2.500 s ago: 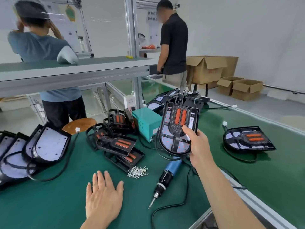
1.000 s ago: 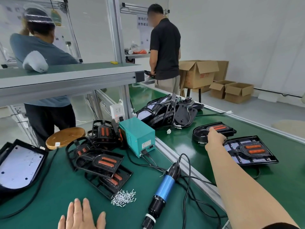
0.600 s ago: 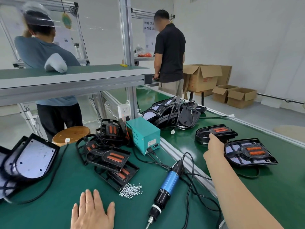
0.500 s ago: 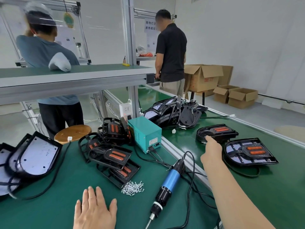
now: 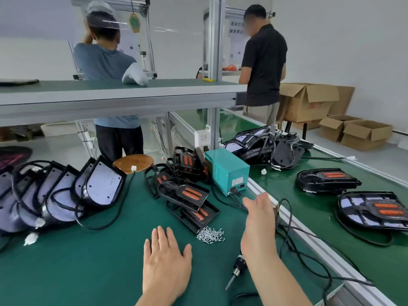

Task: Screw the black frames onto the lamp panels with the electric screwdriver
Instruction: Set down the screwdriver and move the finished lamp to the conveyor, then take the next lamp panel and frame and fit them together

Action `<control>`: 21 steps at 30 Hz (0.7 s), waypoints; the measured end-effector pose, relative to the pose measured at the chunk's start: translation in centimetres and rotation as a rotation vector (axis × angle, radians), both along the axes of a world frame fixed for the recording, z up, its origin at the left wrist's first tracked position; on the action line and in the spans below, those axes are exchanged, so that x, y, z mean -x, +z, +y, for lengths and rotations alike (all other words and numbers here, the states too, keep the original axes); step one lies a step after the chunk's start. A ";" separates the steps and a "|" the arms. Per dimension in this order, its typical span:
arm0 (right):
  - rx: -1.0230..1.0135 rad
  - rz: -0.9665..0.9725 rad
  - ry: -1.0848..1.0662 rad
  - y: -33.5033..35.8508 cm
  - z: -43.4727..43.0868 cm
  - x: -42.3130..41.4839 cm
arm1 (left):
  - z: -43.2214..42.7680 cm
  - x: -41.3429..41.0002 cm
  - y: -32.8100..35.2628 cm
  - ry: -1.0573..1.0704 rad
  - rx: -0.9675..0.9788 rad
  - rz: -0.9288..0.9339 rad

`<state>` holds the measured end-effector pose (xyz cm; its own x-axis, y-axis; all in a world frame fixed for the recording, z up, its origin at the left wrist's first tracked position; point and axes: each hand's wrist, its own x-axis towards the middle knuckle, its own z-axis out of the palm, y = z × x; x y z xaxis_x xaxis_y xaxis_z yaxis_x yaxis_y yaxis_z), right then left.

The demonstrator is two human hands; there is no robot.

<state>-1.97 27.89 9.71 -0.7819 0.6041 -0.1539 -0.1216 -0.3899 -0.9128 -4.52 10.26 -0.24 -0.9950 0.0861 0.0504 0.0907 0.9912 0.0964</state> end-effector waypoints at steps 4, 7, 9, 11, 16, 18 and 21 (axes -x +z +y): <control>0.014 -0.002 0.092 -1.9 -5.8 -0.4 | -0.2 -0.1 0.1 0.003 -0.097 -0.001; -0.006 -0.010 0.168 -3.4 -9.5 0.0 | -0.6 0.0 0.6 0.014 -0.281 0.024; -0.031 -0.022 0.188 -4.7 -11.5 0.4 | -1.0 -0.1 1.1 0.043 -0.472 0.045; -0.084 -0.043 0.199 -5.9 -13.2 0.5 | -1.6 -0.2 1.6 0.107 -0.656 0.045; -0.273 -0.070 0.212 -7.2 -14.8 0.3 | -2.5 0.0 1.5 0.139 -0.766 0.038; -0.335 -0.066 0.233 -7.3 -14.7 0.4 | -2.5 0.0 1.4 0.158 -0.808 0.051; -0.395 -0.069 0.267 -7.4 -14.6 0.6 | -2.9 -0.2 1.6 0.174 -0.910 0.137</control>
